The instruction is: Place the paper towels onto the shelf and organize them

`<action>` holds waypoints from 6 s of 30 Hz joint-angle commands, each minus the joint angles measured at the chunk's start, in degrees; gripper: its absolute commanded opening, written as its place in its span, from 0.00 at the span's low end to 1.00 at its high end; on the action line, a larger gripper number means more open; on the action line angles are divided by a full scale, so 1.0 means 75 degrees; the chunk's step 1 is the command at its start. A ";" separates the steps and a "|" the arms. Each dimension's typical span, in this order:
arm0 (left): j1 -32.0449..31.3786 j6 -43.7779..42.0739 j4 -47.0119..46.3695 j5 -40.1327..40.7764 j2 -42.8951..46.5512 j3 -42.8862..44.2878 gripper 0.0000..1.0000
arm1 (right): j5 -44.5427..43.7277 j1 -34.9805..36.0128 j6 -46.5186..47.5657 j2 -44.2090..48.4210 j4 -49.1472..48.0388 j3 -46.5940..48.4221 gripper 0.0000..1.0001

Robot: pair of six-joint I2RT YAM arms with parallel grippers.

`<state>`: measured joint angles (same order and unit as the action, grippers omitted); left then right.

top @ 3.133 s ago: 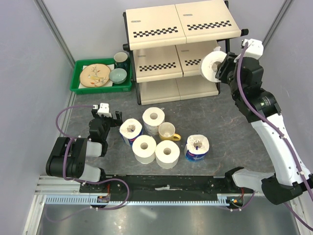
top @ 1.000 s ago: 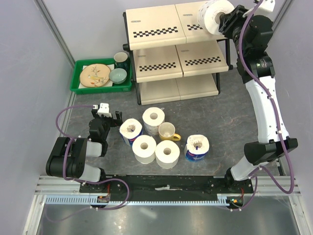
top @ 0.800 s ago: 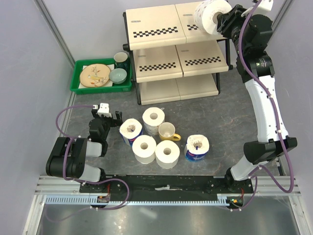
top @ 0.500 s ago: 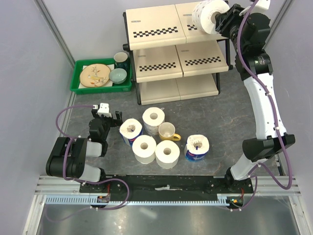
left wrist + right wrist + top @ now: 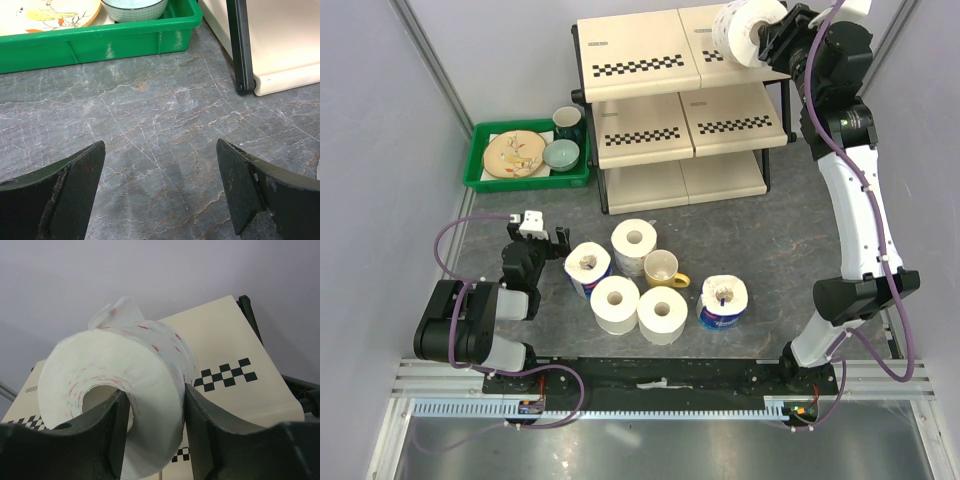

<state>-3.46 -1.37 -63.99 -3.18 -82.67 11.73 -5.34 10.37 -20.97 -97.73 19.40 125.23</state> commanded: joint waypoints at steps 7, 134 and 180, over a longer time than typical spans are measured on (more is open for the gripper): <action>0.0005 -0.0169 -0.0293 -0.0080 0.0054 0.0077 1.00 | 0.0080 -0.0012 0.0066 -0.0281 -0.0278 0.0881 0.63; 0.0005 -0.0169 -0.0304 -0.0080 0.0066 0.0065 1.00 | 0.0361 0.4219 -0.0544 -0.0609 -0.0184 -0.6338 0.52; 0.0005 -0.0158 -0.0304 -0.0091 0.0054 0.0065 1.00 | -0.3635 0.4219 0.2198 0.0987 0.0941 0.0960 0.22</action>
<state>-3.46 -1.37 -63.99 -3.20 -82.70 11.73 -28.47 42.15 -9.41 -85.30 28.45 125.47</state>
